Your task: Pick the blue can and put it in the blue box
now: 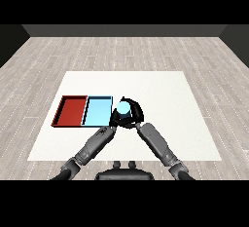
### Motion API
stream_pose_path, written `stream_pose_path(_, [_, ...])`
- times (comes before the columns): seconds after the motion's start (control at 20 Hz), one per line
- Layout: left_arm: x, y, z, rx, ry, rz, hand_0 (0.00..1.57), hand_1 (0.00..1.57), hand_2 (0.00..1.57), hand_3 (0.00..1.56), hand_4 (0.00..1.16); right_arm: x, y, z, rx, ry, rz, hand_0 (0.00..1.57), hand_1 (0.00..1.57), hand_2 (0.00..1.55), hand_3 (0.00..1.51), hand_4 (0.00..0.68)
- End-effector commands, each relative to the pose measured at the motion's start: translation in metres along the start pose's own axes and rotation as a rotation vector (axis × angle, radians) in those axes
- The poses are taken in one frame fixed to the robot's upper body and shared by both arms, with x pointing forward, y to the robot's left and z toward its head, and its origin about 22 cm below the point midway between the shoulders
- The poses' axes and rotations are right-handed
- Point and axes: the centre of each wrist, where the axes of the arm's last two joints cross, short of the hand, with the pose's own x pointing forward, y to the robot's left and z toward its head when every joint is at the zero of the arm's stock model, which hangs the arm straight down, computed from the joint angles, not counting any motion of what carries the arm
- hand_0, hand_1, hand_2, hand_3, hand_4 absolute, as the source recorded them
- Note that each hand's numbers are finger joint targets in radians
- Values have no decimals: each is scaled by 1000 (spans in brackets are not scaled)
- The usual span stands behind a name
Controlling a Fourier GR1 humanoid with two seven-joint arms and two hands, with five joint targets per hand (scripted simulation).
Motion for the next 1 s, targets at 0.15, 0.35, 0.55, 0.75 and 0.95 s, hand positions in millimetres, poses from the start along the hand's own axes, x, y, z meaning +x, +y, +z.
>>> stream_pose_path(0.15, [2, -13, -11, -35, 1, -38, 0, 0, 0, 0, 0, 0, 24, 27, 32, -11, 17, 1438, 1438, 1447, 1350, 501])
stream_pose_path(0.35, [-8, -20, 1, 18, 55, -49, 0, 0, 0, 0, 0, 2, 12, -15, 31, -8, -8, 1446, 1446, 1447, 1363, 497])
stream_pose_path(0.55, [-1, -4, -9, 131, 70, -37, 1444, 1444, 1460, 1343, 1094, 10, 26, 3, 31, -27, -4, 1445, 1445, 1458, 1371, 513])
stream_pose_path(0.75, [8, -16, -14, 148, 78, -88, 1571, 1571, 1571, 1472, 1134, 4, 1, -7, 21, -22, -36, 1426, 1426, 1461, 1378, 529])
stream_pose_path(0.95, [-2, -20, -13, 138, 81, -97, 1571, 1571, 1553, 1456, 1136, -4, 17, 3, 43, -30, -25, 1423, 1423, 1457, 1378, 531])
